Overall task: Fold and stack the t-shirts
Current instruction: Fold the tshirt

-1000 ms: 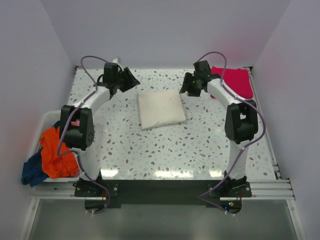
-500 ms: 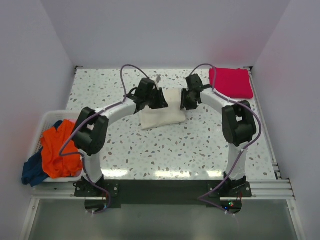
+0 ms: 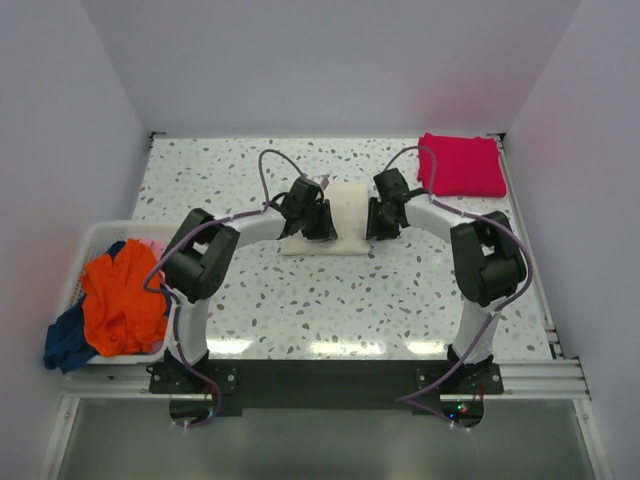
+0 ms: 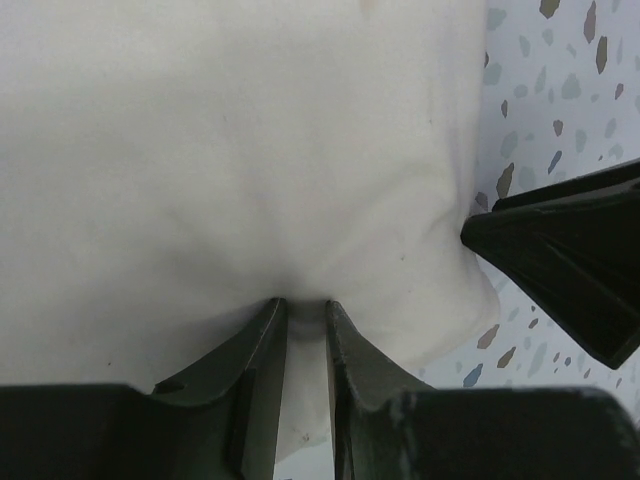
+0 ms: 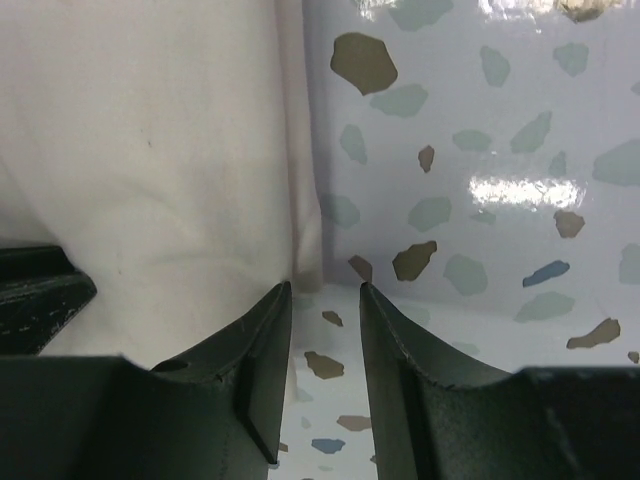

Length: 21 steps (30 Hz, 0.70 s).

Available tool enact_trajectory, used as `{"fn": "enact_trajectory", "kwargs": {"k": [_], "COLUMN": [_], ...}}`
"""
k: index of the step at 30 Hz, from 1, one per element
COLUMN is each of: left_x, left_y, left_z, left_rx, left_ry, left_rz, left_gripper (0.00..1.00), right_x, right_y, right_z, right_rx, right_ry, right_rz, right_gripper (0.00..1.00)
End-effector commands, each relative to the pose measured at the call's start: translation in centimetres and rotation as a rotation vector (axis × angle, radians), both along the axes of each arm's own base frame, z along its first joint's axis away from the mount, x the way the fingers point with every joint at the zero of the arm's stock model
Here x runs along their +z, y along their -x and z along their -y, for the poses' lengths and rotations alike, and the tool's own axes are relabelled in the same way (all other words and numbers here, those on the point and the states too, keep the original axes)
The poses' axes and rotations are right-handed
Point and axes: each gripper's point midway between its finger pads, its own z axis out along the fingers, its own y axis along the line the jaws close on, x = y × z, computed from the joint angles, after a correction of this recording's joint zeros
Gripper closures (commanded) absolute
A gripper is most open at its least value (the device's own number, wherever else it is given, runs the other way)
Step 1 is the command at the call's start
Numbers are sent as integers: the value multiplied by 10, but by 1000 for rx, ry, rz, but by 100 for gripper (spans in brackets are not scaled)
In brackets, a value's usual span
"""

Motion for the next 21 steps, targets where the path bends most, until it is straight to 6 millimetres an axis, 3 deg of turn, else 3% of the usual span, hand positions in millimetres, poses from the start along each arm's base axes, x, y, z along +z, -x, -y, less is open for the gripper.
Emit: {"fn": "enact_trajectory", "kwargs": {"k": [1,7,16,21], "left_x": [-12,11,30,26], "left_y": [4,-1,-3,-1], "left_z": [-8,-5,3,4], "left_rx": [-11,-40,-80,-89], "left_ry": [-75,-66,-35,-34], "left_rz": [5,49,84,71], "left_gripper": [73,71,63,63], "right_x": [32,57,37,20], "right_y": [-1,-22,-68,-75], "right_z": [-2,-11,-19,-21], "right_rx": [-20,-28,-17,-20], "right_ry": [-49,-247,-347,-341], "right_rz": [72,122,84,44], "right_gripper": [62,60,45,42]}}
